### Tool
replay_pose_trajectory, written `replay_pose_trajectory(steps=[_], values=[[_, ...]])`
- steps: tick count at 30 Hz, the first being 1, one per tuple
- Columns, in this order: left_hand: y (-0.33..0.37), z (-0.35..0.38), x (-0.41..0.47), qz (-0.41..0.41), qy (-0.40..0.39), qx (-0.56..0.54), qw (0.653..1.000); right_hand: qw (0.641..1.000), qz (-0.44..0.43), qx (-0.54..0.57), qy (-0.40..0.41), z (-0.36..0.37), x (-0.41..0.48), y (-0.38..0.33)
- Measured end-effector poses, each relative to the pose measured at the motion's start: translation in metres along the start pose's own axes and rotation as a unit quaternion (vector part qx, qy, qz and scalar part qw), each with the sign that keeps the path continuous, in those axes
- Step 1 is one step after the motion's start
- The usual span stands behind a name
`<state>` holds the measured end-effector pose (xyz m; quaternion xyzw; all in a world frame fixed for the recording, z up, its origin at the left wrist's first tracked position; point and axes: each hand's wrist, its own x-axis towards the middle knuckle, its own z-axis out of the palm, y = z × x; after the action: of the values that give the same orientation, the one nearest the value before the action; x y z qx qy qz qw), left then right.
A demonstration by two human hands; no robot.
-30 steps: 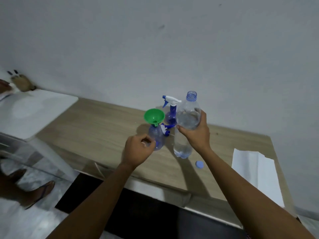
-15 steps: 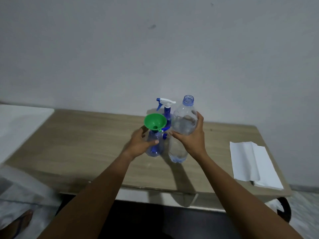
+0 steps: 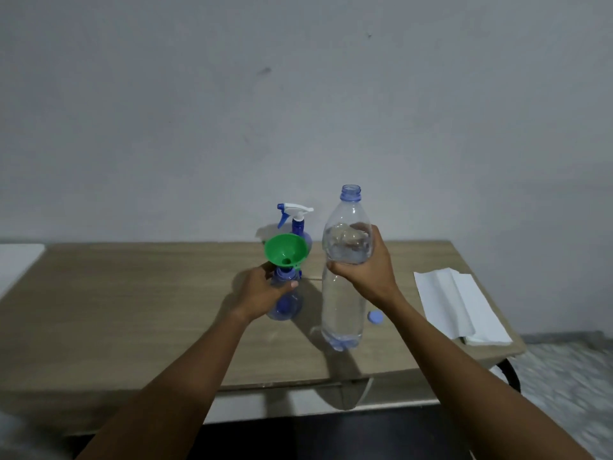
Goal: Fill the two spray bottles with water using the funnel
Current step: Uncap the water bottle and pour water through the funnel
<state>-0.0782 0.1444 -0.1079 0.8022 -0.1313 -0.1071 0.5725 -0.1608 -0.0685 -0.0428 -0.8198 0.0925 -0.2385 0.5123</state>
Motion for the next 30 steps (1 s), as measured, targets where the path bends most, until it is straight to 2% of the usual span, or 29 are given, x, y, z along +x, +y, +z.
replay_pose_trajectory(steps=[8, 16, 20, 30], values=[[0.003, 0.007, -0.007, 0.003, 0.022, 0.027, 0.999, 0.994, -0.008, -0.047, -0.099, -0.032, 0.012, -0.005], [0.006, -0.002, -0.005, -0.016, -0.044, 0.068, 0.997, 0.969, 0.006, -0.099, -0.228, -0.048, 0.030, -0.005], [0.008, -0.008, 0.000, -0.043, -0.050, 0.113, 0.991, 0.952, 0.007, -0.127, -0.278, -0.047, 0.041, -0.011], [0.009, -0.007, 0.001, -0.058, -0.056, 0.146, 0.986, 0.923, 0.027, -0.166, -0.346, -0.042, 0.048, -0.024]])
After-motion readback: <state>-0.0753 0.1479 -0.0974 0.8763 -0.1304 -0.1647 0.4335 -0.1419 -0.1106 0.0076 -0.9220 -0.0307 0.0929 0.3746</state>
